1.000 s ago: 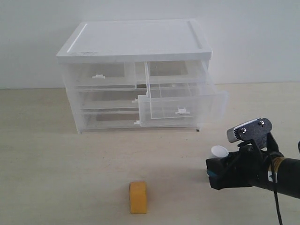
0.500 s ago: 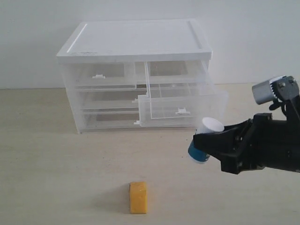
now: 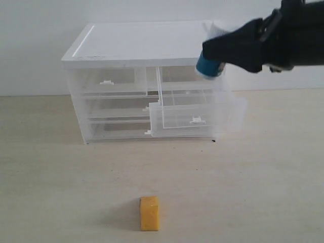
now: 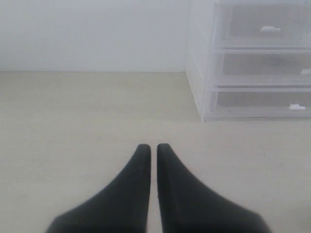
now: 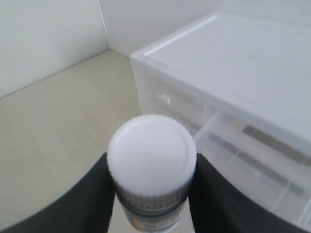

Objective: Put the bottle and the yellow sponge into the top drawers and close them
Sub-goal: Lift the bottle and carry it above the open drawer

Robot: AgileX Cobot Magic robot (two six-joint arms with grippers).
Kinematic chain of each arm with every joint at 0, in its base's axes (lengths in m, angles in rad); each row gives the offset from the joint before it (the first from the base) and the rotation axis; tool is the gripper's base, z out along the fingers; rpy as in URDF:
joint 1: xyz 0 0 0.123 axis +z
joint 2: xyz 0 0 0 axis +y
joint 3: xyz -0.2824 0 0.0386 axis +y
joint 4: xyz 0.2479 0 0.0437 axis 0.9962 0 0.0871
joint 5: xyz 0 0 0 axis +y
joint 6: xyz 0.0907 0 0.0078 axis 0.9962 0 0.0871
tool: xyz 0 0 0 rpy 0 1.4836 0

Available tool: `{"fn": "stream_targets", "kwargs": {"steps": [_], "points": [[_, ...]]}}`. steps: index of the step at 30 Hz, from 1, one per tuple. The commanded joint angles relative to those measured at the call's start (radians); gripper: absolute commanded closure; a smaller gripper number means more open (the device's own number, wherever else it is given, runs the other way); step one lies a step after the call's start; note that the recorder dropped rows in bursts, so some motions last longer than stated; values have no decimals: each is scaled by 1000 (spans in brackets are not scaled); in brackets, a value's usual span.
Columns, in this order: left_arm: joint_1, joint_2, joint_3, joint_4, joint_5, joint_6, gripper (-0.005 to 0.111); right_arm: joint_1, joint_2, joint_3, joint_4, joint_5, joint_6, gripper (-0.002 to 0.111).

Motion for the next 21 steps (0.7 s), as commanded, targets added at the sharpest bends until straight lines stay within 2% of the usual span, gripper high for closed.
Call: {"fn": "stream_targets", "kwargs": {"steps": [1,6,13,21], "points": [[2,-3,4,2,-7,-8,102,-5,24,-68,-5,3,-168,108],[2,-3,4,2,-7,-8,102,-5,40,-78,-5,202,-279,108],[2,-3,4,2,-5,-8,102,-5,40,-78,-5,733,-435,108],[2,-3,4,2,-5,-8,102,-5,40,-78,31,1103,-688,108]]}}
